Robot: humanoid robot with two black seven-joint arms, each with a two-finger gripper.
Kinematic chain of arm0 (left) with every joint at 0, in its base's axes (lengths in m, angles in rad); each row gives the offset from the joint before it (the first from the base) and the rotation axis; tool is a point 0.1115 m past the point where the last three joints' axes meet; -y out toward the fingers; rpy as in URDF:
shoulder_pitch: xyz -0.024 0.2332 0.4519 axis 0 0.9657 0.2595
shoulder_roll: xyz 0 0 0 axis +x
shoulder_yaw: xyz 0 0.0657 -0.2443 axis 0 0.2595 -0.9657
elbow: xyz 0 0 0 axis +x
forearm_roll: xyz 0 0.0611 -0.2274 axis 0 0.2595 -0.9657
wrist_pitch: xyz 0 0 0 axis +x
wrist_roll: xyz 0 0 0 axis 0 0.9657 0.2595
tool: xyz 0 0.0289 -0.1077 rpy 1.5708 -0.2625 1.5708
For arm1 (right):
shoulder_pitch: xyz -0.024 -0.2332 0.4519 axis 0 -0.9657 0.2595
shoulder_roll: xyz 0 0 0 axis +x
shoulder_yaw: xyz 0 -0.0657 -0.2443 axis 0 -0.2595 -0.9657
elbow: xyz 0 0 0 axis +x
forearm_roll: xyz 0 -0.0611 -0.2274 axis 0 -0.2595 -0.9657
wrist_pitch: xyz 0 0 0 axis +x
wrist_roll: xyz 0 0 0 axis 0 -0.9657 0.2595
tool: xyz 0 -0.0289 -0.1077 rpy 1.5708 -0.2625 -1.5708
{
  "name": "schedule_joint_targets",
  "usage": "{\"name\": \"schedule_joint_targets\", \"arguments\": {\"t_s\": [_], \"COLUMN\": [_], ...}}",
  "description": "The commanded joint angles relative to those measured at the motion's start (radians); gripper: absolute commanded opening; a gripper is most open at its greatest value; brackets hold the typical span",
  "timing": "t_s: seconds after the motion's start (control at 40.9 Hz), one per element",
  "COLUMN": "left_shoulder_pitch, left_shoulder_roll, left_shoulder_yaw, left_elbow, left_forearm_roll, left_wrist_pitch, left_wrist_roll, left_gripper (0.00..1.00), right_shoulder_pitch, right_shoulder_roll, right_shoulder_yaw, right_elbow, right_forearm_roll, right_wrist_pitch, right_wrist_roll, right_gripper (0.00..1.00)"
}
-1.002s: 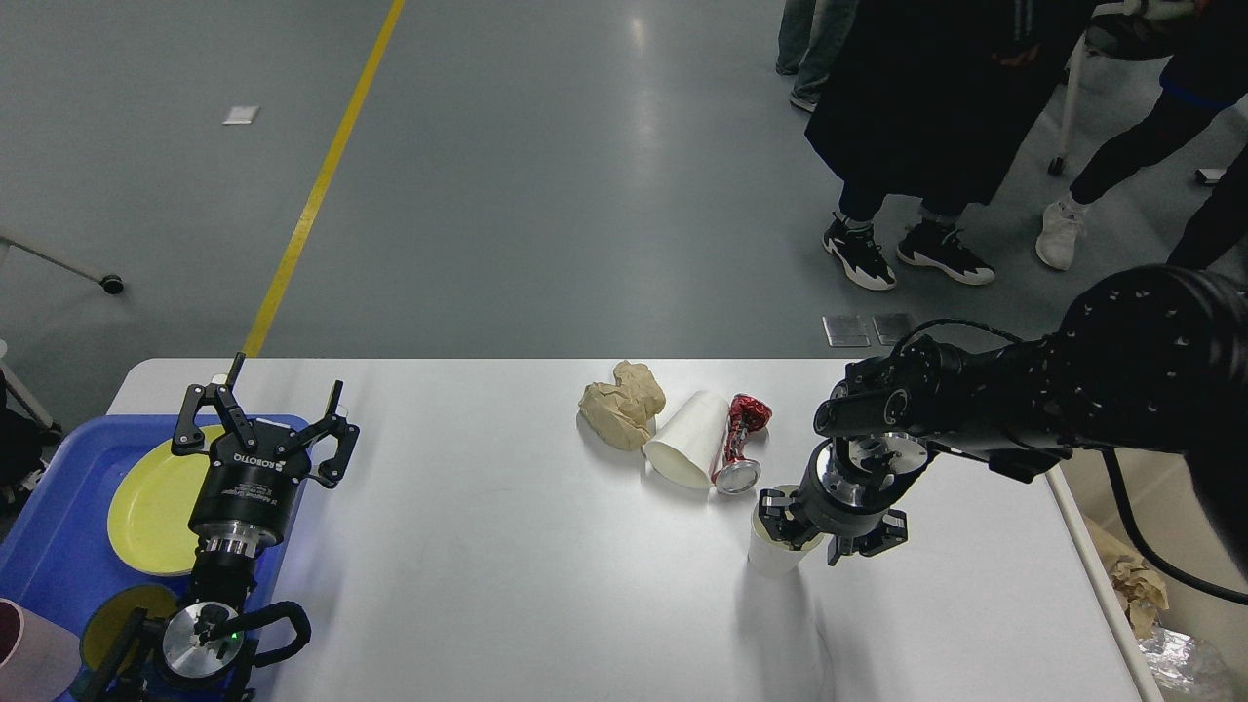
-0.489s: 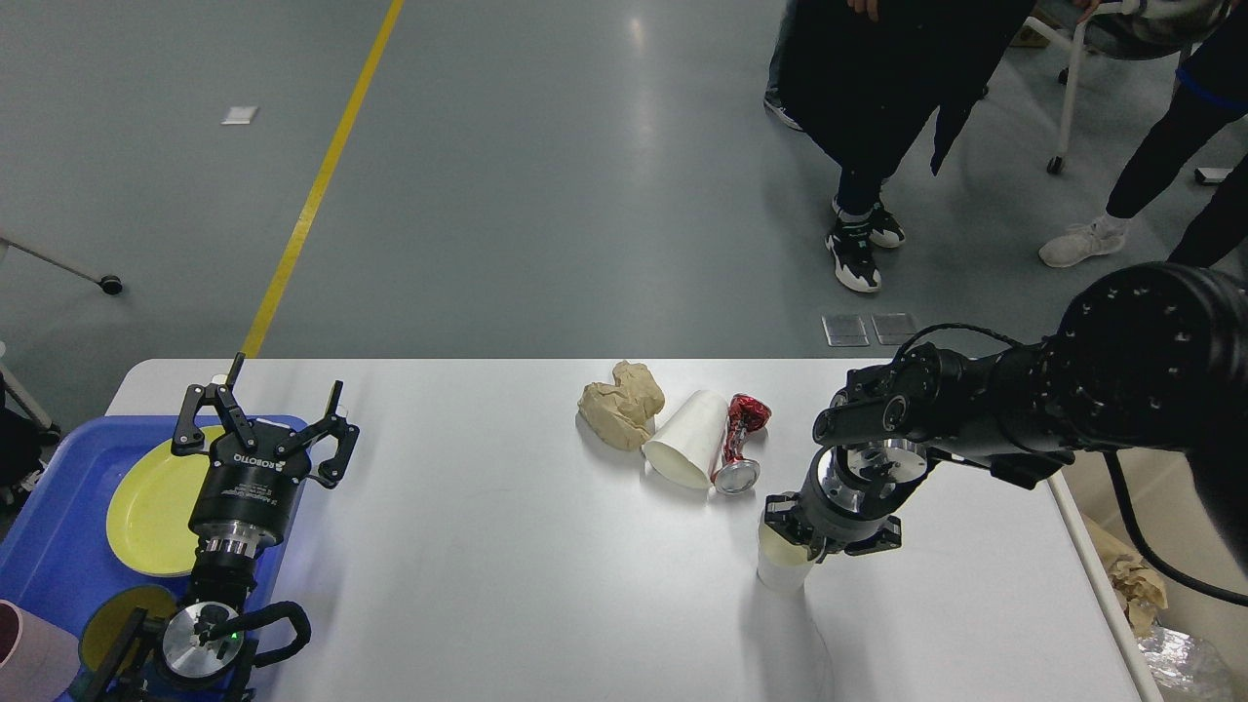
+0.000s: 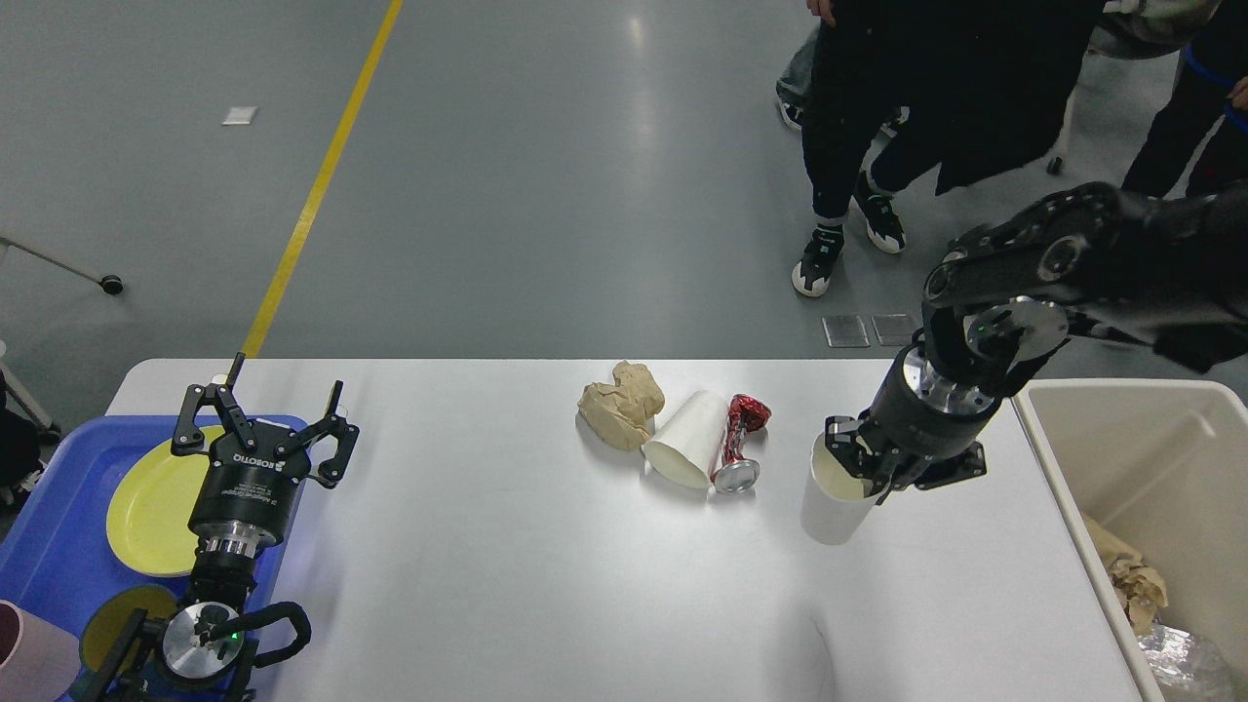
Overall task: Tidy desktop
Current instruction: 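Lift the paper cup and carry it toward the bin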
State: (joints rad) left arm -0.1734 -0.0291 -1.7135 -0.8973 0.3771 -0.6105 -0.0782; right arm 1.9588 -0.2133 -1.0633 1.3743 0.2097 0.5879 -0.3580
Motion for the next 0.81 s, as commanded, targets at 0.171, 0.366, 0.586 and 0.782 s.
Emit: {"name": "schedule_joint_targets", "arguments": {"t_s": [0.171, 0.366, 0.586, 0.782], "left_shoulder_pitch": [0.0, 0.0, 0.0, 0.0], "left_shoulder_roll": [0.0, 0.0, 0.0, 0.0], "left_shoulder_yaw": [0.0, 0.0, 0.0, 0.0], "left_elbow": [0.0, 0.0, 0.0, 0.001], "left_forearm_roll": [0.0, 0.0, 0.0, 0.0], "left_wrist_pitch": [0.0, 0.0, 0.0, 0.0], "left_wrist_roll": [0.0, 0.0, 0.0, 0.0], "left_gripper": [0.96, 0.96, 0.96, 0.96], "right_shoulder_pitch": [0.423, 0.459, 0.454, 0.364], "right_shoulder_roll": [-0.052, -0.055, -0.064, -0.198], "right_shoulder_yaw": [-0.112, -0.138, -0.25, -0.366], "right_elbow": [0.227, 0.244, 0.23, 0.183], "right_forearm_roll": [0.076, 0.082, 0.093, 0.086], "right_wrist_pitch": [0.115, 0.115, 0.099, 0.009], "right_wrist_roll": [0.005, 0.005, 0.005, 0.005], "right_gripper": [0.0, 0.0, 0.0, 0.0]}}
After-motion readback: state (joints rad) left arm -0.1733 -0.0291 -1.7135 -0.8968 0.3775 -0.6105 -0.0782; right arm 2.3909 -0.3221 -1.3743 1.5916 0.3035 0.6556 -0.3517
